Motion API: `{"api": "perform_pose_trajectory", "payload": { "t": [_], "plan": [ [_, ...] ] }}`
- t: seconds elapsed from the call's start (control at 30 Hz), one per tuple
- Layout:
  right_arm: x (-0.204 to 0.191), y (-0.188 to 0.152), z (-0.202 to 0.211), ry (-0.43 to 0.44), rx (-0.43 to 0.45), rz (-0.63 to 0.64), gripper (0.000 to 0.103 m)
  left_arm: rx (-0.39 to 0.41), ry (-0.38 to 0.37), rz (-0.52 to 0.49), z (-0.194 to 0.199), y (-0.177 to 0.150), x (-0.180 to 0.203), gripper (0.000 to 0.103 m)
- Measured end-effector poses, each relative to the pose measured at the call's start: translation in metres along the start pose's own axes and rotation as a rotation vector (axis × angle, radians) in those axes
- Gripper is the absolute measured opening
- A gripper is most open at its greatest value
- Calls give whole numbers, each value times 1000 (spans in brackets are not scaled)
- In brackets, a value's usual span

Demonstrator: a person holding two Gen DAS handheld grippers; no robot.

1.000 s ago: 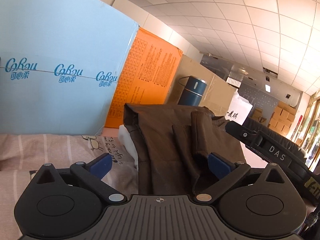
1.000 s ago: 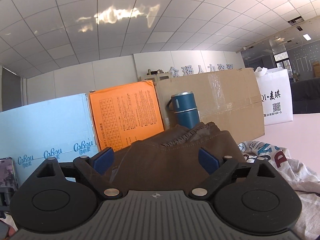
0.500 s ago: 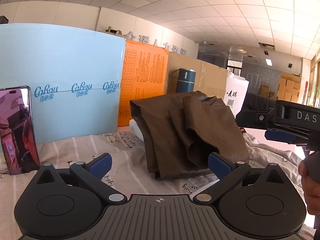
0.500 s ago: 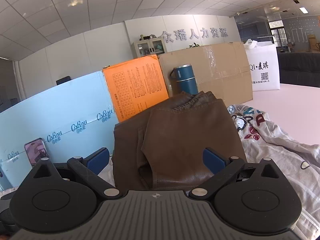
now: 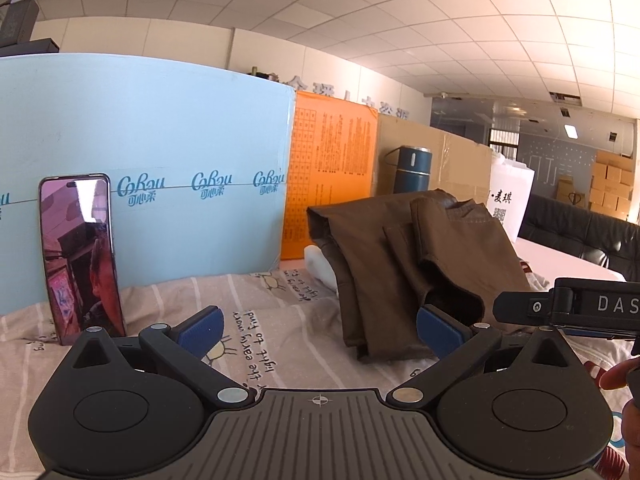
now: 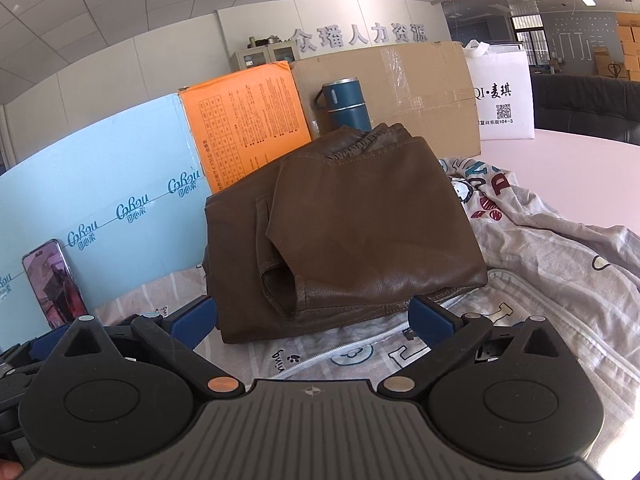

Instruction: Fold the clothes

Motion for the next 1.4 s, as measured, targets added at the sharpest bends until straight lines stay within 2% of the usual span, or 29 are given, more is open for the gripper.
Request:
{"api": "perform_pose_trajectory", "payload": {
  "t": [0.1,0.47,1.4],
  "plan": [
    [1,-5,-3,6,-29,-15,103,-13,0,-12,-1,-3,0,103],
    [8,-9,-3,-7,-43,-43,103,-14,54,-11,-3,-9,-7,103],
    [7,-9,-2,8,-50,-51,103,-21,56,-10,-5,-10,-7,103]
  ]
}}
Point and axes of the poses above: each gripper's, at about its wrist camera, not at the fingertips, and z roughly against the way its jaws point, x to its right, y to its top, the point moved 4 cm from there along -z, roughly the way its jaws point, and after that the axes turned 14 degrees about x, right-handed, at the moved point
